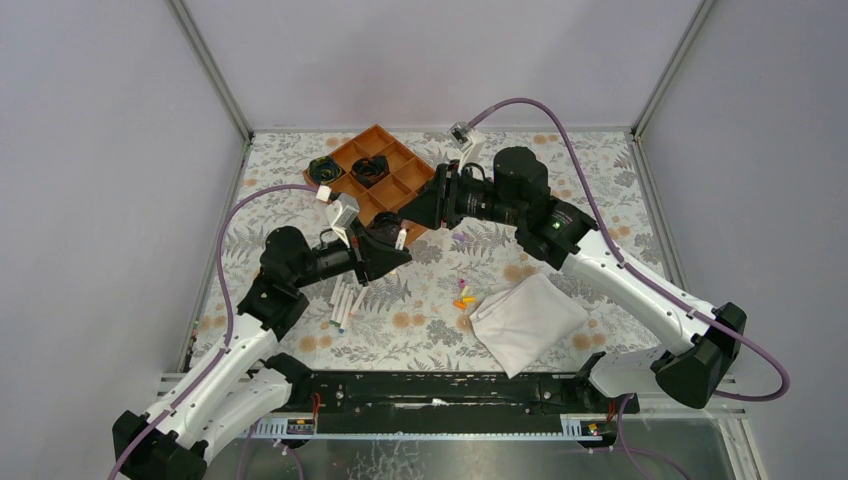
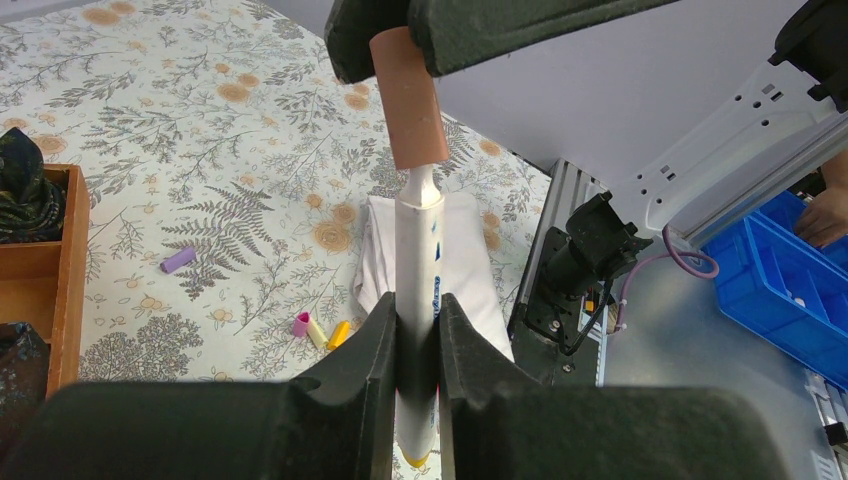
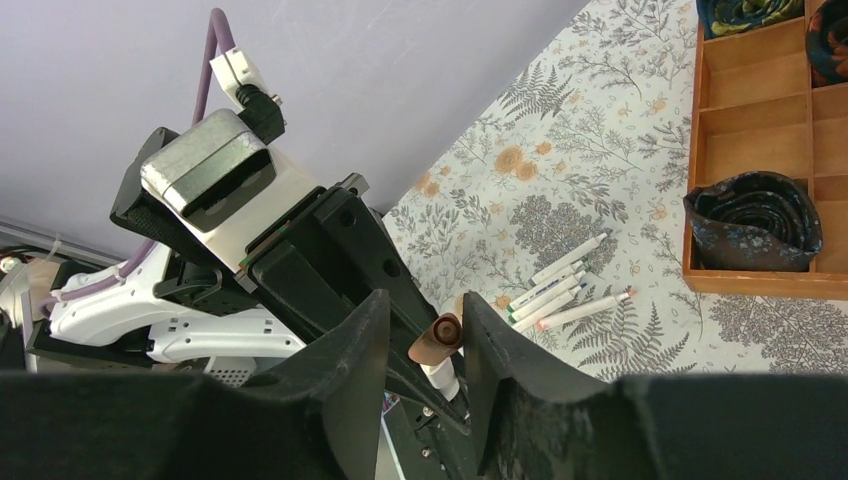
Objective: Insert the pens into the pen caps
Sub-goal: Insert the pen cap onto the pen.
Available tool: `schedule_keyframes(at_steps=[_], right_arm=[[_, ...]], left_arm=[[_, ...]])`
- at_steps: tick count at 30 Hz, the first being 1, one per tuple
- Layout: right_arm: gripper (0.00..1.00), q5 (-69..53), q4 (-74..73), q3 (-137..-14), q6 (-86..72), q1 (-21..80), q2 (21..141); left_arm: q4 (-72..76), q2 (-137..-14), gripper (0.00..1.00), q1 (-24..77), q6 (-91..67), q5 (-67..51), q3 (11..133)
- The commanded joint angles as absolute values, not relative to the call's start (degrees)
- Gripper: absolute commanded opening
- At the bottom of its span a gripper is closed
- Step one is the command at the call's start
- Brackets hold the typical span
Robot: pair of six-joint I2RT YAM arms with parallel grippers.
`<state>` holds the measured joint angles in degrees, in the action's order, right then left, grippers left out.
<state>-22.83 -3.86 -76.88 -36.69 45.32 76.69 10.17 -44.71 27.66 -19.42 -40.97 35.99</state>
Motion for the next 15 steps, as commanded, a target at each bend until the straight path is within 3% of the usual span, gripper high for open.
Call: schedule_keyframes(at_steps=[1,15], right_arm=[[0.38,-25.2,-0.6,-78.6,-36.9,45.1,76.4],[0.35,-26.0,-0.5,-77.8,-36.6,45.1,77.1]], left_arm=[[11.8,-44.6,0.00,27.8,-19.2,-41.8,37.0],[12.0,-44.5,0.00,27.8,-19.5,-41.8,36.9]])
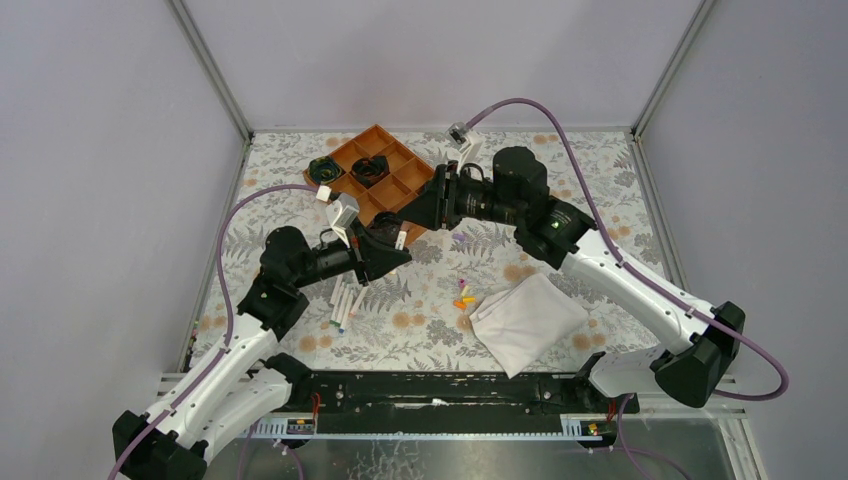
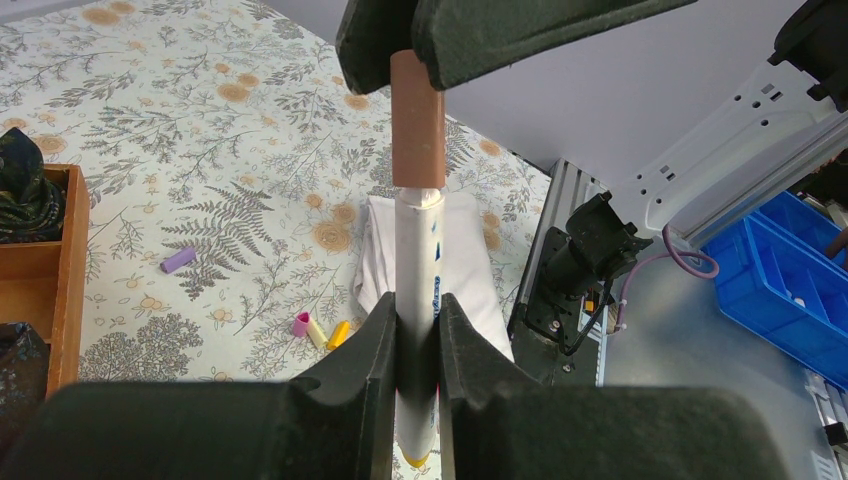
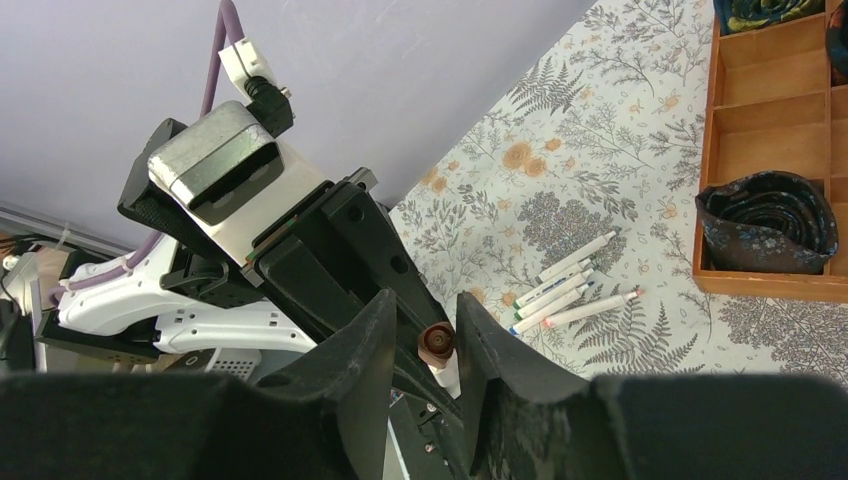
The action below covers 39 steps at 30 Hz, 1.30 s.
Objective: Insert the pens into the pen caps
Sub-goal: Insert the pen cap onto the pen.
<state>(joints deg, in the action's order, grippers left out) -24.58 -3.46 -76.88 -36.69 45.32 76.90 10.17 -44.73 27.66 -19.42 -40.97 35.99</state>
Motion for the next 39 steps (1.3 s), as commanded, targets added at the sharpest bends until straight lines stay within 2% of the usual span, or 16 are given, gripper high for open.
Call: schedule_keyframes(at_steps=[1,15,19,24,29,39], right_arm=[[0.35,-26.1,-0.6,-77.8,-36.6,45.1,77.2],[0.35,-26.4,-0.8,-76.4,-36.2,45.2,77.7],[0.32,-26.9,-0.9,-76.0,-35.9,45.3,77.8],[0.18,-29.4,-0.9,-75.3,-34.2,45.5,78.0],[0.00,-37.0,0.8,-73.9,-32.1,45.6,77.5],[0.00,-55.3,9.0,-70.4,-32.6,45.7,76.0]], left_arm=[[12.1,-44.5,0.00,27.8,-19.4,-41.8,36.9],[12.3,-44.5,0.00,27.8,-19.8,-41.8,36.8],[12.7,-44.5,0.00,27.7,-20.1,-41.9,36.7],[14.2,-44.8,0.00,27.8,-21.2,-42.7,36.4],[16.1,-44.9,0.00,27.8,-22.4,-45.0,36.2],[24.6,-46.4,0.00,27.8,-29.1,-53.8,36.1]])
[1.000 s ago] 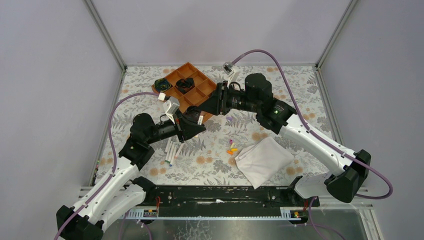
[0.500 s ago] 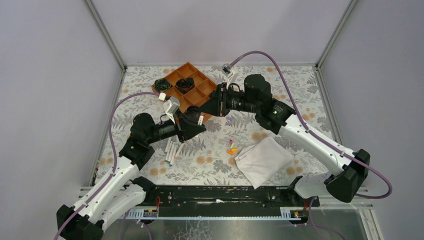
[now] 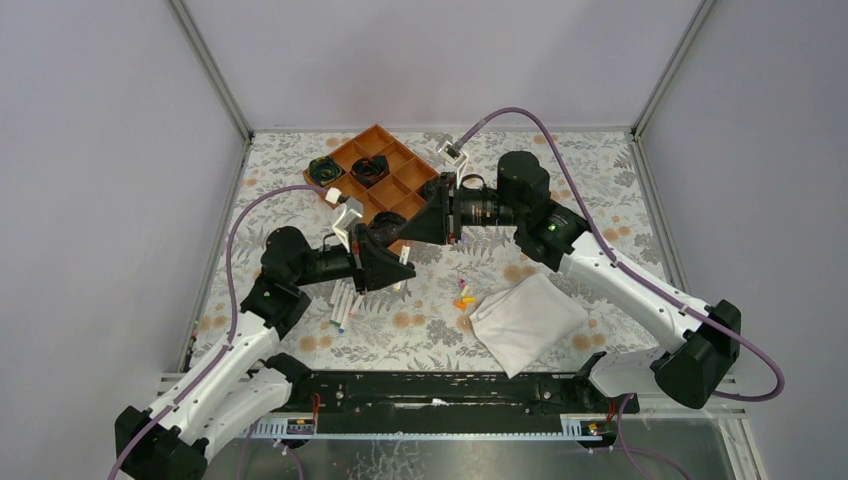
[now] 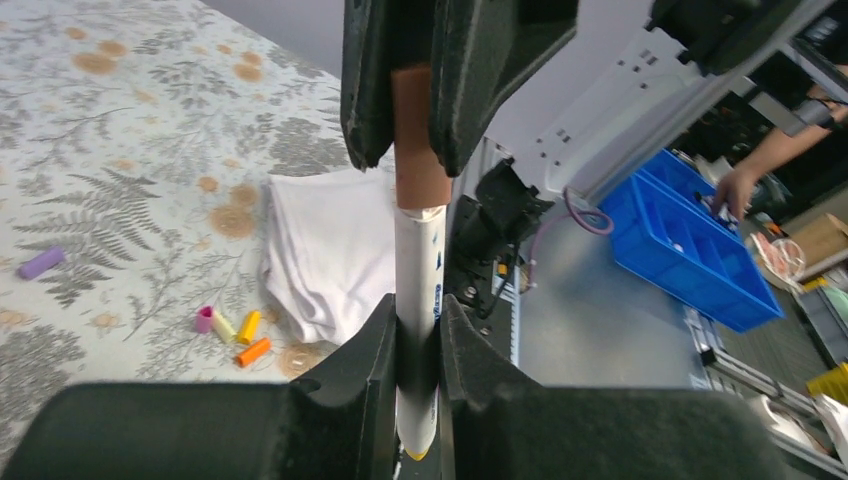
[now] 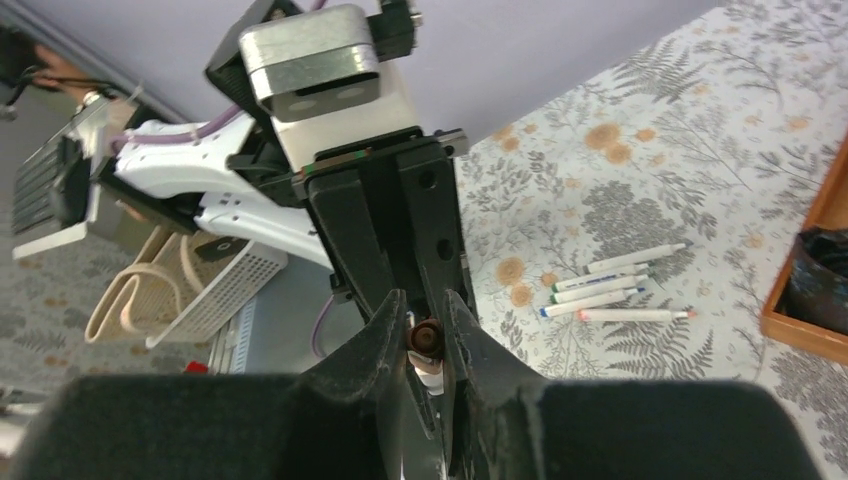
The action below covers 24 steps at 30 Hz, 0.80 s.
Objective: Insert the pens into the pen caps
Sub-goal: Insert the pen cap onto the pen.
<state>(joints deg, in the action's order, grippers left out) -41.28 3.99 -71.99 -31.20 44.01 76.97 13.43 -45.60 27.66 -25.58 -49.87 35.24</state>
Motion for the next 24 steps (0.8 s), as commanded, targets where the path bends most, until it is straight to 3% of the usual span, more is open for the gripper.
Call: schedule_keyframes(at_steps=[1,24], right_arm=[[0.00,-56.3,9.8,-70.0,-33.0,45.7,75.8],[0.00,-69.7,31.8,-65.1,-43.8,51.0,73.8]], left_arm=[[25.2,-46.3,0.00,27.8,-29.6,-54.1,36.3],[48.3,-47.8,0.00,27.8,-51.6,-60.3,39.0]])
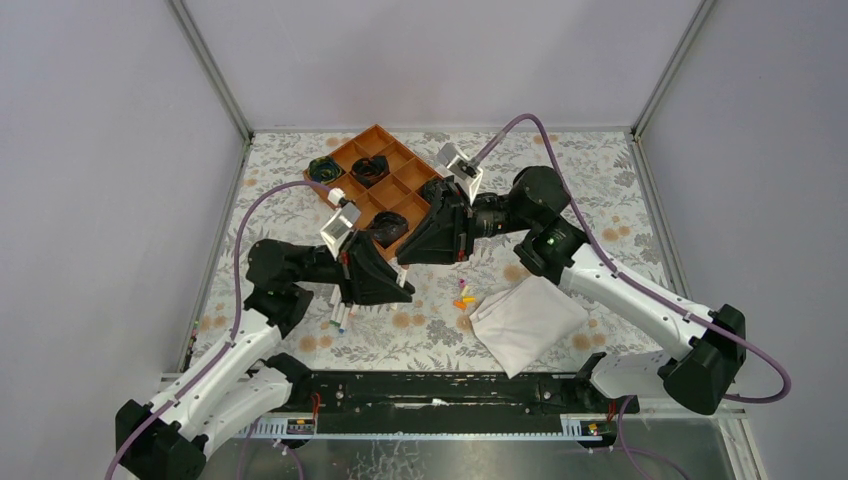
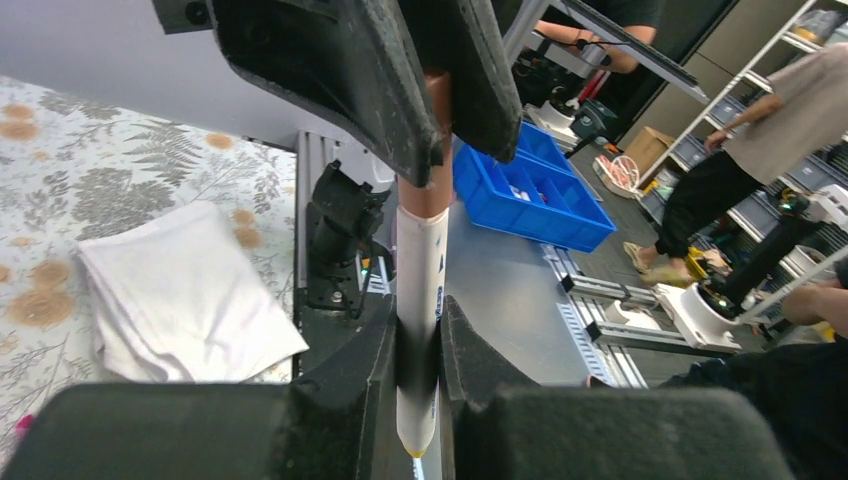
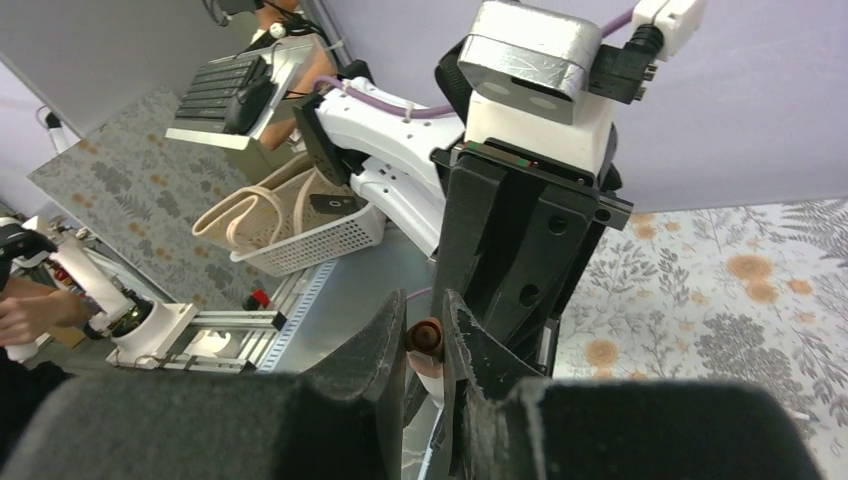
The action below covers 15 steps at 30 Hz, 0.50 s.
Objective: Insert the pens into the pen caps
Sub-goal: Insert the pen cap onto the pen.
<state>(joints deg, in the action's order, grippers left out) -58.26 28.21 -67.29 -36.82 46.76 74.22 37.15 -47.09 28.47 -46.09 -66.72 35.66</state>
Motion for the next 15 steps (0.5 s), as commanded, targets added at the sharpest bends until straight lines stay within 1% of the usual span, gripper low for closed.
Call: schedule_keyframes(at_steps=[1,9,15], right_arm=[[0.00,-70.3,32.4,-65.1,-44.5,51.4,73.8],[0.00,-71.1,32.1,-64.4,-43.3,53.0,73.8],[0.00,-70.4,27.9,-63.3,-40.4,53.7,74.0]], left_arm=[[49.0,-48.0,0.00,27.8,-52.7,-60.4,39.1],[50.2,-48.6,0.00,27.8,-54.6,-59.9,40.6],[50.6,-48.7,0.00,27.7,-55.3,-57.8,41.8]])
